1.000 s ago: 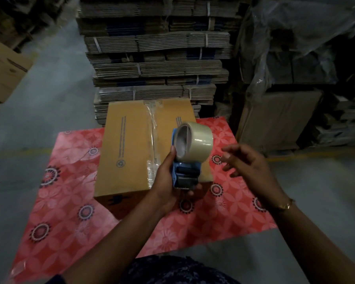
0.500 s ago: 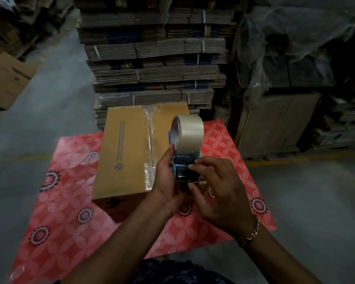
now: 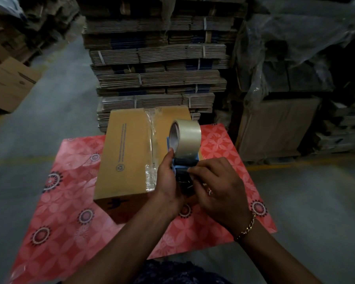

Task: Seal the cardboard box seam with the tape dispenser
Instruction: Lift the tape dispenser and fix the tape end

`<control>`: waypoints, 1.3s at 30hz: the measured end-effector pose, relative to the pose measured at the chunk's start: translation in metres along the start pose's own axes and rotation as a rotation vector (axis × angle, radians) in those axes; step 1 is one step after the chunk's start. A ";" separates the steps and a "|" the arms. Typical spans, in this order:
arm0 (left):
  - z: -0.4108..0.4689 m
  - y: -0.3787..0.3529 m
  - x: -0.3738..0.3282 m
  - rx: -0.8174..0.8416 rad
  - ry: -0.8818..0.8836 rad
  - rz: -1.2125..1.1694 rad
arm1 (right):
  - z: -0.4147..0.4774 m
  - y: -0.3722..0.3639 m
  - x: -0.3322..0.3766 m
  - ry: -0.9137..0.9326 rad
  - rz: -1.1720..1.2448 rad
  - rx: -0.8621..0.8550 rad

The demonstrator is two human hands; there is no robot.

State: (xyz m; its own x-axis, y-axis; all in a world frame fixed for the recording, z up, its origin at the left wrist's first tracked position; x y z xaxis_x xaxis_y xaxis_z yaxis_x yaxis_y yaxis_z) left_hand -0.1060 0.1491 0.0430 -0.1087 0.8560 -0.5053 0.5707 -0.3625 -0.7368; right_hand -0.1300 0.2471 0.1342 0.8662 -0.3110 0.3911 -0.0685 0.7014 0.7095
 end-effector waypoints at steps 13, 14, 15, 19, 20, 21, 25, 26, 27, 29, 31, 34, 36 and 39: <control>0.005 -0.004 -0.003 -0.087 0.009 0.027 | -0.011 0.010 0.010 0.060 -0.075 -0.006; 0.003 -0.007 -0.003 -0.087 0.003 0.025 | -0.013 0.013 0.011 0.067 -0.087 -0.012; 0.003 -0.008 -0.003 -0.087 -0.002 0.021 | -0.015 0.014 0.012 0.073 -0.099 -0.015; 0.001 -0.012 -0.003 -0.070 -0.006 0.008 | -0.022 0.018 0.015 0.082 -0.140 -0.036; 0.001 -0.012 -0.002 -0.063 -0.006 0.010 | -0.023 0.020 0.016 0.085 -0.140 -0.045; 0.000 -0.013 -0.001 -0.054 -0.008 0.012 | -0.025 0.022 0.017 0.087 -0.139 -0.057; 0.000 -0.017 0.001 -0.027 -0.005 0.044 | -0.029 0.025 0.017 0.089 -0.125 -0.076; 0.000 -0.016 0.002 -0.029 -0.001 0.055 | -0.030 0.024 0.017 0.092 -0.129 -0.073; 0.000 -0.016 0.003 -0.032 0.003 0.064 | -0.030 0.024 0.017 0.097 -0.134 -0.071; 0.000 -0.015 0.004 -0.031 0.006 0.083 | -0.032 0.025 0.016 0.097 -0.141 -0.064; -0.001 -0.016 0.004 -0.027 0.005 0.091 | -0.033 0.026 0.017 0.100 -0.138 -0.061; 0.001 -0.016 0.003 -0.016 -0.017 0.095 | -0.034 0.026 0.018 0.108 -0.144 -0.054; 0.004 -0.015 0.002 -0.015 -0.034 0.106 | -0.035 0.025 0.018 0.104 -0.153 -0.046; 0.006 -0.013 0.004 -0.007 -0.025 0.099 | -0.036 0.023 0.016 0.099 -0.155 -0.027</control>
State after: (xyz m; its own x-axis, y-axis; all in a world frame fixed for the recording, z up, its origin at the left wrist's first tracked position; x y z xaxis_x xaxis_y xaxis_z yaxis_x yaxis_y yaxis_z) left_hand -0.1184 0.1553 0.0478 -0.0714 0.8065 -0.5869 0.5852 -0.4426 -0.6795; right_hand -0.1001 0.2818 0.1355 0.9101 -0.3529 0.2172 0.0820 0.6671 0.7404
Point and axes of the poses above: each hand's wrist, its own z-axis towards the middle knuckle, its own y-axis out of the back of the hand, x = y × z, the point moved 7 cm from there along z, towards the middle knuckle, and after that the axes turned 6 degrees about -y, right-handed, at the moved point
